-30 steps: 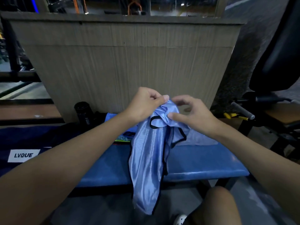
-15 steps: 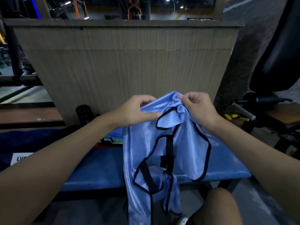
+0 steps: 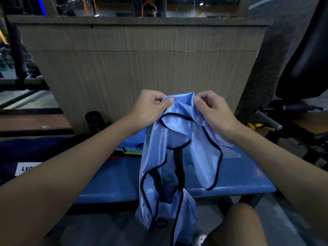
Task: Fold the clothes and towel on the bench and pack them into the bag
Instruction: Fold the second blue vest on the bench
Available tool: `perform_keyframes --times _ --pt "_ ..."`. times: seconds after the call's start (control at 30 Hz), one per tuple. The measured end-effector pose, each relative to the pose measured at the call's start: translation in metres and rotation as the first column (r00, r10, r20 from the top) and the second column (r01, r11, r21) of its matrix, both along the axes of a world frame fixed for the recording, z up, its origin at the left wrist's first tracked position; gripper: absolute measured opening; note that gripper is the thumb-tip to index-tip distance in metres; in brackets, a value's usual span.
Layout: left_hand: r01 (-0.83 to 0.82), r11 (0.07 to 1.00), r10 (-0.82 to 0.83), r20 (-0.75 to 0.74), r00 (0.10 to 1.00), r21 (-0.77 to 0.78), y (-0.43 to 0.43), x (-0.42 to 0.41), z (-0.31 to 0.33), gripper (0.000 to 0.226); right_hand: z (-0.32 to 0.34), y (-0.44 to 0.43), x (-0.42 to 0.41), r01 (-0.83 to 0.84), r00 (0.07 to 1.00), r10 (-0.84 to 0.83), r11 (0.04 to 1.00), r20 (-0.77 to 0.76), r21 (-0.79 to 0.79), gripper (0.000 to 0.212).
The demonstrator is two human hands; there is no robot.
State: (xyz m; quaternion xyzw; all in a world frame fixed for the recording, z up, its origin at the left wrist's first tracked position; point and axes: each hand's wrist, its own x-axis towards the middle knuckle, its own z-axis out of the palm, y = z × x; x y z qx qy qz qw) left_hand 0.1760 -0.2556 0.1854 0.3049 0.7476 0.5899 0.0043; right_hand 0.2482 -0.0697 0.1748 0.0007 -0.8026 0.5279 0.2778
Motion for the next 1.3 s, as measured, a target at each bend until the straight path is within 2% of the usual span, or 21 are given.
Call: perform_keyframes --times 0.07,0.17,0.3,0.4,0.5,0.57,0.6,0.63,0.67,0.7,0.77,0.83,0.9,0.97,1.03,1.13,1.23,1.3 --pt "-0.021 1.0 0.021 -0.006 1.0 0.01 0.003 0.003 0.005 0.023 0.001 -0.005 0.006 -0.147 0.989 0.147 0.989 0.027 0.002 0.008" --pt "-0.027 1.0 0.027 -0.008 1.0 0.003 0.008 0.008 0.011 0.021 -0.002 -0.008 0.008 -0.29 0.951 0.277 0.953 0.134 0.086 0.031" --pt "0.073 0.997 -0.073 0.035 0.997 0.006 0.005 0.011 0.004 0.01 -0.002 -0.012 0.003 -0.152 0.988 0.153 0.988 0.019 -0.01 0.005" --pt "0.173 0.977 -0.155 0.146 0.977 -0.121 -0.011 0.009 -0.019 0.019 0.005 -0.007 0.001 -0.067 0.997 0.063 0.991 -0.039 -0.112 0.018" --pt "0.14 0.96 -0.1 0.167 0.981 -0.244 -0.026 0.002 -0.037 0.017 0.006 0.004 -0.001 0.015 0.999 -0.02 0.991 -0.032 -0.136 0.02" --pt "0.058 0.977 -0.031 0.132 0.991 -0.205 -0.027 -0.002 -0.035 0.019 -0.001 0.013 -0.004 0.074 0.996 -0.072 0.996 0.046 -0.044 0.011" --pt "0.016 0.984 0.003 0.104 0.995 -0.179 -0.024 -0.003 -0.031 0.02 -0.005 0.015 -0.006 0.101 0.99 -0.106 0.993 0.097 0.06 0.017" --pt "-0.022 0.987 0.035 0.077 0.996 -0.16 -0.02 -0.003 -0.026 0.021 -0.01 0.016 -0.006 0.125 0.983 -0.148 0.975 0.112 0.185 0.036" --pt "-0.053 0.988 0.062 0.058 0.996 -0.144 -0.014 -0.002 -0.02 0.021 -0.013 0.013 -0.004 0.147 0.981 -0.177 0.947 0.082 0.287 0.051" --pt "-0.078 0.989 0.085 0.047 0.995 -0.123 -0.008 -0.002 -0.014 0.021 -0.015 0.006 0.0 0.166 0.983 -0.181 0.922 0.01 0.35 0.057" --pt "-0.121 0.991 0.123 0.022 0.992 -0.064 0.003 -0.003 -0.003 0.021 -0.016 -0.011 0.01 0.114 0.991 -0.08 0.919 -0.104 0.378 0.048" --pt "-0.177 0.984 0.177 0.008 0.984 -0.018 0.012 -0.002 0.007 0.022 -0.018 -0.026 0.017 -0.002 0.997 0.033 0.903 -0.065 0.43 0.046" --pt "-0.21 0.978 0.21 0.0 0.978 0.004 0.018 -0.001 0.014 0.022 -0.024 -0.033 0.014 -0.005 1.0 0.019 0.828 -0.018 0.56 0.045" --pt "-0.21 0.977 0.21 0.016 0.978 0.023 0.021 0.0 0.017 0.025 -0.029 -0.034 0.007 0.047 0.999 -0.038 0.76 -0.028 0.649 0.028" --pt "-0.22 0.975 0.217 0.056 0.975 0.044 0.019 0.0 0.017 0.025 -0.03 -0.035 0.004 0.062 0.998 -0.036 0.795 -0.055 0.603 0.021" --pt "-0.246 0.967 0.233 0.153 0.96 0.067 0.01 -0.002 0.01 0.013 -0.021 -0.036 0.003 0.032 0.997 -0.008 0.938 -0.072 0.345 0.02" --pt "-0.118 0.985 0.076 0.292 0.953 0.127 0.001 0.0 -0.009 0.031 -0.008 -0.034 -0.003 0.096 0.992 -0.075 0.968 -0.1 0.23 0.024" --pt "-0.003 0.999 -0.005 0.248 0.969 0.034 -0.005 0.004 -0.024 0.04 -0.002 -0.032 -0.01 0.122 0.989 -0.104 0.976 -0.104 0.182 0.028"
